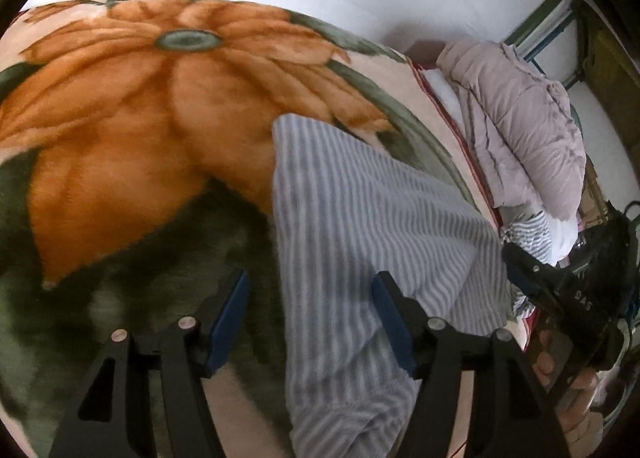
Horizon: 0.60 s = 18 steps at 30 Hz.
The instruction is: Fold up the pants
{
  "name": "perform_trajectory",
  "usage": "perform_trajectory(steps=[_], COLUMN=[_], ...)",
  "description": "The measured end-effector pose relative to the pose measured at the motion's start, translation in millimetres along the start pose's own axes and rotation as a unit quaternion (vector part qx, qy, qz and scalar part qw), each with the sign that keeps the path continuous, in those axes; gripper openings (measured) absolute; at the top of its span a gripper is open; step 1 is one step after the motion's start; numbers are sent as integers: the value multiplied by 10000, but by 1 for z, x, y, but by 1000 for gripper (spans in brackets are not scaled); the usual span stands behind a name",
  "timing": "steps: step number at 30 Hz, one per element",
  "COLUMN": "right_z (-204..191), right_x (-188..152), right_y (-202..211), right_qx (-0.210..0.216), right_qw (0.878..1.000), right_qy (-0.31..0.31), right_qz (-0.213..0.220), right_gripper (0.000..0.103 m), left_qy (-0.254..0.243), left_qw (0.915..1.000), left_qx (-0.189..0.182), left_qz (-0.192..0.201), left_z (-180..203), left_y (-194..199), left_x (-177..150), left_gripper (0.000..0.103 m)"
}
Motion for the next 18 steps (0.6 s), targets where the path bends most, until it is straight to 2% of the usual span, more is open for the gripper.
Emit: perform_trajectory(steps=[3,6,8,10,11,12,14,18], right_z=[-4,-1,0,-5,-8,-12,-19,-33], right_x=[-9,-17,-18,-19,-19,-18,-17,-14], right_y=[-22,-30,-30,-26,-23,-20,-12,11], right_qx=[-52,17,144,297,331,296,256,451], right_qw=[9994,9993,9989,9989,9990,9993,9997,9985], right_qy=[108,-157,-305,-254,-220,-145,-47,-130], right_qz=[-312,-327,-311,-244,-202,-151,-36,270], right_gripper=[70,72,68,46,43,41,39,38], left_qy=[-71,-77,-51,-60,-90,-129,-165,-185], left_qw=[10000,10000,10000,10000,10000,9999,9998,9997], left_qx=[12,45,17,-55,24,84,82,-30], left_qz=[-7,-10,-31,-50,-7,34,91,152], left_z=[5,6,8,12,14,15,17,17], left_y=[-7,-13,-16,-18,-18,-17,-13,3], left_x=[-3,-4,-5,-6,-6,-5,-4,-3], left_gripper=[67,67,67,55,49,37,26,21])
Point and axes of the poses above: each gripper's, at about its wrist camera, not at the fingertips, and y roughly against the way its jaws point, z to its right, x to its top, the point moved 5 cm from there along -y, roughly the way its jaws point, and after that the axes turned 15 degrees about y, right-handed, at the moved point
